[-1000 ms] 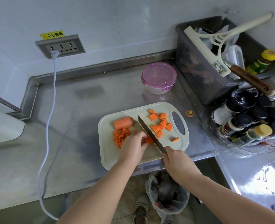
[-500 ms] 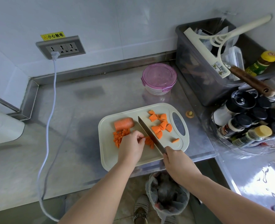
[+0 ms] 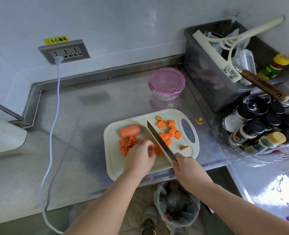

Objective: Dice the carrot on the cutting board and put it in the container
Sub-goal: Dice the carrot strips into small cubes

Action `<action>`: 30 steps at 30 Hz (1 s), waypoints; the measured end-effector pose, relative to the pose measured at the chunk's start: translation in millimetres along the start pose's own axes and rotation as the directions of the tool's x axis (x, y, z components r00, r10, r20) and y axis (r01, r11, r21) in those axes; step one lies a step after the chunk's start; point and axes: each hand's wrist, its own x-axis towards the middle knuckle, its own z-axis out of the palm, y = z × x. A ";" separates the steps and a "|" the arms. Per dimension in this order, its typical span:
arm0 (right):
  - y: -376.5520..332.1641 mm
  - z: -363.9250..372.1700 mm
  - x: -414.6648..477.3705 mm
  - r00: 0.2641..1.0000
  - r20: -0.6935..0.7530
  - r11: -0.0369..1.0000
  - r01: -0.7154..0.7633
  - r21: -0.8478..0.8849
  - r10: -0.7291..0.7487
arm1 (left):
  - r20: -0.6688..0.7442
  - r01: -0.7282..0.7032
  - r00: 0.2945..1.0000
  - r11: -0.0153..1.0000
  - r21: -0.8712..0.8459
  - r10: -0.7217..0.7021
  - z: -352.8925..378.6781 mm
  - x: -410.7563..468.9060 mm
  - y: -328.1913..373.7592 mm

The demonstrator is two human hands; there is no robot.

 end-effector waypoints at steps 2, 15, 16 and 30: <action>0.9 -0.8 1.3 1.000 -0.010 1.000 -0.001 -0.001 0.001 | 0.015 -0.050 0.999 0.997 0.064 0.049 1.7 -2.7 1.9; 4.5 -4.6 1.5 1.000 -0.004 1.000 -0.004 0.010 0.004 | -0.070 -0.067 0.995 0.992 0.106 0.075 10.9 1.8 7.6; 4.2 -5.1 1.3 1.000 -0.002 1.000 -0.002 0.011 0.002 | -0.071 -0.065 0.995 0.993 0.095 0.072 10.3 1.9 7.6; 2.5 -7.5 3.3 1.000 0.002 1.000 0.007 -0.002 -0.007 | -0.035 -0.056 0.998 0.998 0.042 0.057 9.4 1.3 5.2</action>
